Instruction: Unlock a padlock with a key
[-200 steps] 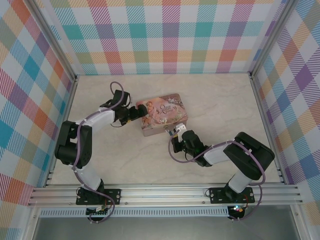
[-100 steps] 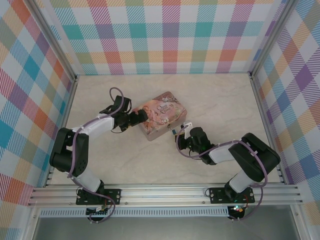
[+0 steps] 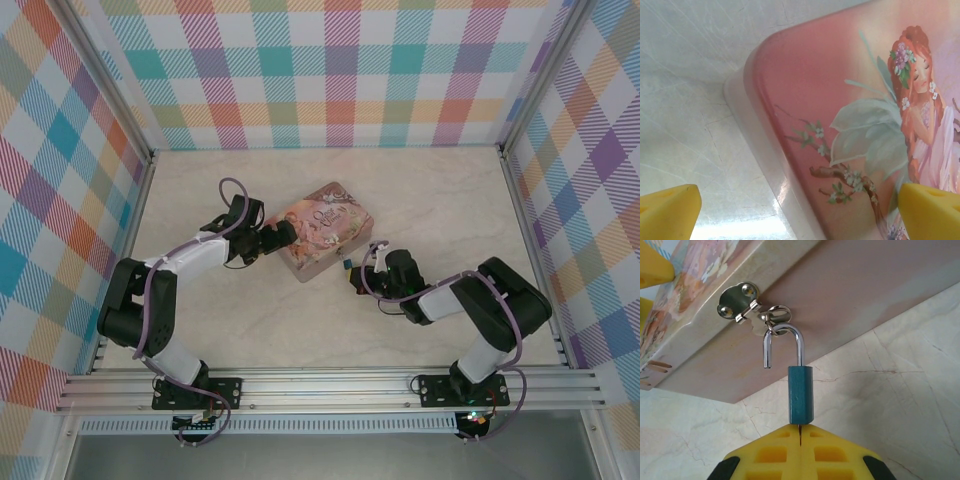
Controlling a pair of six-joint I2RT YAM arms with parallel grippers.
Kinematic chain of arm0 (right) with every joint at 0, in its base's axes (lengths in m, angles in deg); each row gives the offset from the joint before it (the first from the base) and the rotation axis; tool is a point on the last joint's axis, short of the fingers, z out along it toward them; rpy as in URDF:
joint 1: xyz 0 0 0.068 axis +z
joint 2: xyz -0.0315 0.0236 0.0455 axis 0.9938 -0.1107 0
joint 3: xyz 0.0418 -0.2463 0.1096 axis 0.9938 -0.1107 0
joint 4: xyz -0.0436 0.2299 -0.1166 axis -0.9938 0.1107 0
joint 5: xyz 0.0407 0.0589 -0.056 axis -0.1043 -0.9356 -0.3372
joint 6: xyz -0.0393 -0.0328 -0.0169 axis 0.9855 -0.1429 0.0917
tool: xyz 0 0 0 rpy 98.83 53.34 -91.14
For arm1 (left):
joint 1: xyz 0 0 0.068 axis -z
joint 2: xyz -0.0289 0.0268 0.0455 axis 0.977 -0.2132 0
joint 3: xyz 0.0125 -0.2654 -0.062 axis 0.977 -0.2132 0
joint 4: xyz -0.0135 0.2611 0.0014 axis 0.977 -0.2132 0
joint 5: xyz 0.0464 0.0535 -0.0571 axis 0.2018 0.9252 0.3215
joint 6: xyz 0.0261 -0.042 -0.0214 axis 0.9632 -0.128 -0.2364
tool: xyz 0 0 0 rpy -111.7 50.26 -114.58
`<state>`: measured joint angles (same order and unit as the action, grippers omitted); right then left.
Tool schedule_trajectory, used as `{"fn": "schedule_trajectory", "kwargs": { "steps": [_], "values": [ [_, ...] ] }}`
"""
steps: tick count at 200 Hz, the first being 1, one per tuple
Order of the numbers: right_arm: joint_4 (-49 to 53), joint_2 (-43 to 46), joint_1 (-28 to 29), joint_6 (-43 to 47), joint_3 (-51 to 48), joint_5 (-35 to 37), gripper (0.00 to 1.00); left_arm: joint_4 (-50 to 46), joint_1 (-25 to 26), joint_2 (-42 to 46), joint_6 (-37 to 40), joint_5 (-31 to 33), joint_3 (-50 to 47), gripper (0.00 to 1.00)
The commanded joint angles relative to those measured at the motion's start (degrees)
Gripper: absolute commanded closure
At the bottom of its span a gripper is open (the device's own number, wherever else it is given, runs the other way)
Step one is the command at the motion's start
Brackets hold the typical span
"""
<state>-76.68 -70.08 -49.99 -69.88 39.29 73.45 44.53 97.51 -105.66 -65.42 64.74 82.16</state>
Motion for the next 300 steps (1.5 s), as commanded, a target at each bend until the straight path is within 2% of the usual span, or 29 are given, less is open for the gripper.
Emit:
{"fn": "schedule_trajectory", "kwargs": {
  "steps": [1, 52, 84, 121, 147, 177, 216, 235, 300],
  "values": [
    [-1.1, -0.6, -0.9, -2.1, 1.2, -0.7, 1.0, -7.2, 1.1, -0.3, 0.4, 1.7, -2.9, 0.0],
    [5.9, 3.7, -1.3, 2.5, -0.2, 1.3, 0.76, -7.5, 1.2, 0.7, 0.2, 2.2, -3.2, 0.0],
    [9.0, 8.2, -2.8, 5.2, -2.2, 1.4, 0.65, -7.9, 1.3, 1.6, 0.3, 2.3, -3.2, 0.0],
    [9.3, 11.8, -4.4, 7.9, -1.9, -4.1, 0.5, -8.5, 1.6, 3.0, 0.2, 2.4, -3.3, 0.0],
    [10.2, 9.9, -5.4, 6.0, 1.5, -10.1, 0.48, -8.4, 2.0, 4.0, -0.3, 2.7, -3.8, 0.0],
    [1.9, 3.5, -5.9, 1.2, 3.2, -15.4, 0.49, -8.3, 2.4, 4.4, -0.9, 3.2, -4.5, 0.0],
    [-16.2, -6.1, -7.9, -5.7, 1.9, -17.0, 0.51, -8.2, 2.4, 4.5, -1.1, 3.5, -5.1, 0.0],
    [-22.6, -9.8, -9.2, -7.6, 2.1, -19.3, 0.48, -8.3, 2.4, 4.5, -1.1, 3.5, -5.0, 0.0],
    [-27.2, -15.8, -9.5, -9.0, 6.5, -23.7, 0.34, -8.5, 2.4, 4.2, -1.1, 3.2, -4.1, 0.0]
  ]
}}
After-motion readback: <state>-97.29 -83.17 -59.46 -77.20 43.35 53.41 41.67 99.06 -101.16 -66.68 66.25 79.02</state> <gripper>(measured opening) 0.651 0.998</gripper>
